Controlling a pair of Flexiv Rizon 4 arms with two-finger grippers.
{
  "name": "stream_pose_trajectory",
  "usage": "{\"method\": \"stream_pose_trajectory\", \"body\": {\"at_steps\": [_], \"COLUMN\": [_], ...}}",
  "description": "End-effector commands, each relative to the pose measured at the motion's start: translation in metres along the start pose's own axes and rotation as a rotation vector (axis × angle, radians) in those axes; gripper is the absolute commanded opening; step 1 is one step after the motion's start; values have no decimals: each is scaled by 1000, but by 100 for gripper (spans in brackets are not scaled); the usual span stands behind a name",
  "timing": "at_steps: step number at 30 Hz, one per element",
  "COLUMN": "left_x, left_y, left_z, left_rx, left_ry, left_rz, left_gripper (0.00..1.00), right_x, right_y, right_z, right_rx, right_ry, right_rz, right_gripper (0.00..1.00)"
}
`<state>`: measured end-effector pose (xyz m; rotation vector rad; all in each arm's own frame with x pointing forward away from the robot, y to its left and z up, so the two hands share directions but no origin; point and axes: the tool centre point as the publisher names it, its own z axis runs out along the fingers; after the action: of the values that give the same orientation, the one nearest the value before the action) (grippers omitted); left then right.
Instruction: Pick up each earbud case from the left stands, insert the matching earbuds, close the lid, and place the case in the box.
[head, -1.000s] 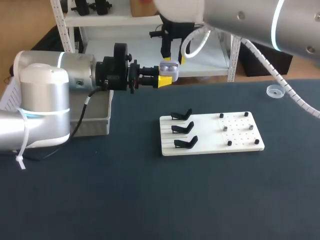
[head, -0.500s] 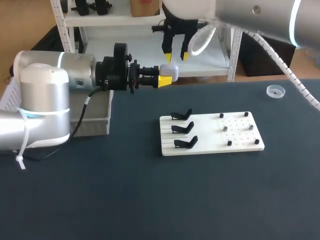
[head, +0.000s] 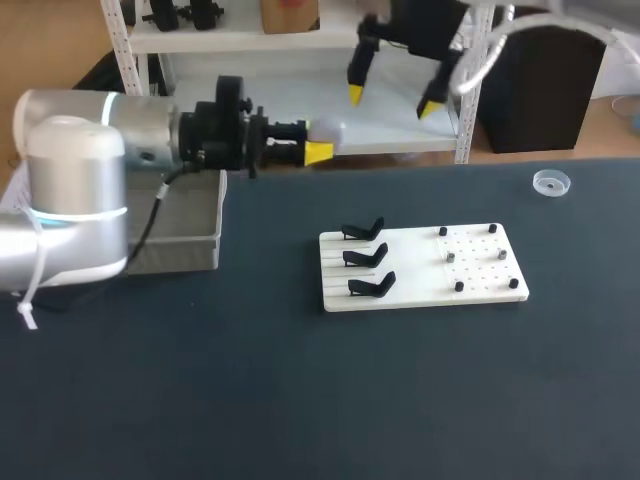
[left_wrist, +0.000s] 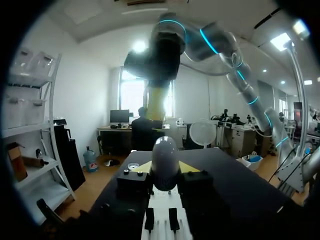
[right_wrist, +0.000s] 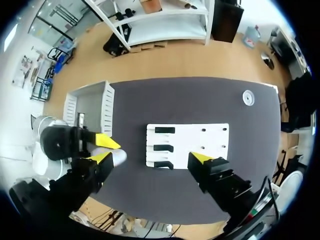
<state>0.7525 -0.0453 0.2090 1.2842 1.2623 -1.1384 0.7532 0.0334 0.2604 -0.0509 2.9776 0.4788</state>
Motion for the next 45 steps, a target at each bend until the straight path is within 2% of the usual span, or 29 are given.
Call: {"method": "stream_pose_trajectory", "body": {"at_steps": [1, 4, 8, 9, 14, 17, 19, 25, 33, 34, 35, 36, 38, 41, 45], "left_x": [-3, -1, 6, 10, 32, 51, 64, 105, 145, 149, 154, 161, 171, 172, 153], "left_y": [7, 12, 17, 19, 32, 37, 38, 41, 46, 46, 45, 45, 44, 42, 37], "left_z": [-41, -70, -103, -112, -159, -187, -200, -223, -235, -235, -237, -239, -243, -245, -243], "left_rx": [-6, -22, -51, -57, -60, -105, -123, -195, -247, -247, -255, -267, -288, -322, -331], "left_ry": [10, -5, 19, 46, 106, 143, 137, 184, 171, 166, 161, 139, 127, 123, 130], "left_rz": [11, 17, 5, 5, -20, -39, -33, -100, -161, -175, -196, -214, -248, -262, -230], "left_gripper": [0, 0, 0, 0, 0, 0, 0, 0, 0, 4, 29, 44, 100, 100, 100], "right_x": [21, 21, 21, 21, 21, 21, 21, 21, 21, 21, 21, 21, 21, 21, 21], "right_y": [-12, -12, -12, -12, -12, -12, -12, -12, -12, -12, -12, -12, -12, -12, -12], "right_z": [-2, -2, -2, -2, -2, -2, -2, -2, -2, -2, -2, -2, -2, -2, -2], "right_rx": [-69, -69, -69, -69, -69, -69, -69, -69, -69, -69, -69, -69, -69, -69, -69], "right_ry": [-261, -261, -261, -261, -261, -261, -261, -261, -261, -261, -261, -261, -261, -261, -261], "right_rz": [-1, -1, -1, -1, -1, -1, -1, -1, -1, -1, -1, -1, -1, -1, -1], "right_gripper": [100, 100, 100, 100, 100, 100, 100, 100, 100, 100, 100, 100, 100, 100, 100]}}
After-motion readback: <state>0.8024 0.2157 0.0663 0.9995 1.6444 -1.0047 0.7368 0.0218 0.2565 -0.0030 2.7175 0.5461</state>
